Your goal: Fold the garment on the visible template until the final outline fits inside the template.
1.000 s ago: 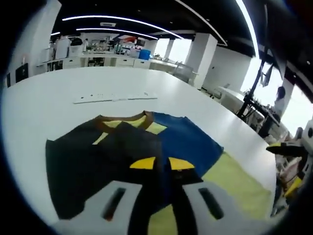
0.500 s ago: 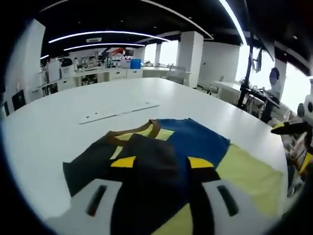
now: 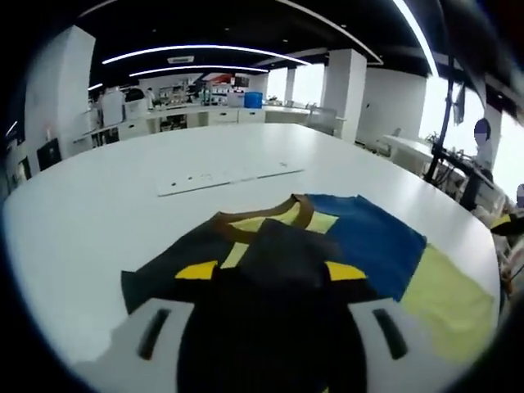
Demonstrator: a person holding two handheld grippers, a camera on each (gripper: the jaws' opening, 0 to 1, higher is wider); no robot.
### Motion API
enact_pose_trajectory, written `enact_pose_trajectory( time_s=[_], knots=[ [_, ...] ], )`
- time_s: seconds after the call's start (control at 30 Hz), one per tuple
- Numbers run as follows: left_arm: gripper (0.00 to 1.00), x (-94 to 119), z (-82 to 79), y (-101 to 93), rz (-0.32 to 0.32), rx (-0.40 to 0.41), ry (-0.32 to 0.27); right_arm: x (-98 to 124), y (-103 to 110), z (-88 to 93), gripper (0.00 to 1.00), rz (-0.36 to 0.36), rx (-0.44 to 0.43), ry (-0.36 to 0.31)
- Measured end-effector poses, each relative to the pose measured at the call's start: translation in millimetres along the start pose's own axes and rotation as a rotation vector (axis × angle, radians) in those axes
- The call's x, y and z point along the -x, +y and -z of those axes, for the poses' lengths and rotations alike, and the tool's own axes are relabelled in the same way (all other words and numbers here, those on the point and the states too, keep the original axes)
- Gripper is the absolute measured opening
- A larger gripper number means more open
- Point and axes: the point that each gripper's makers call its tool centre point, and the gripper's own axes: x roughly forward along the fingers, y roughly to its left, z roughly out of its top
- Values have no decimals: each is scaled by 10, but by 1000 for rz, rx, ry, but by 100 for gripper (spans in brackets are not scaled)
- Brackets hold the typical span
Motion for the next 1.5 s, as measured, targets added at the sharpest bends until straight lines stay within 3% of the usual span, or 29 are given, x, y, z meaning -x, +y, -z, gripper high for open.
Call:
enact_pose_trajectory(
  time_s=[0.13,0.37,0.5,0.67,0.8,1.13,1.5],
  knots=[
    [32,-96,76,84,-12,-18,38,61,-83,11,99,28,-13,-10],
    [18,-133,116,58,-20,-4,76,112,-165,37,98,58,-34,-14],
    [1,-156,143,40,-17,50,87,106,-180,61,98,64,-42,-8],
    [0,-90,139,6,-17,48,84,105,-186,50,98,66,-41,-8],
    [0,-36,30,-55,4,66,50,107,-205,38,97,71,-43,-11],
    [0,134,-355,-497,109,62,-42,97,-144,-31,97,58,-37,-32],
    [0,196,-452,-999,216,114,-61,130,-145,-53,97,48,-63,-55]
  ],
)
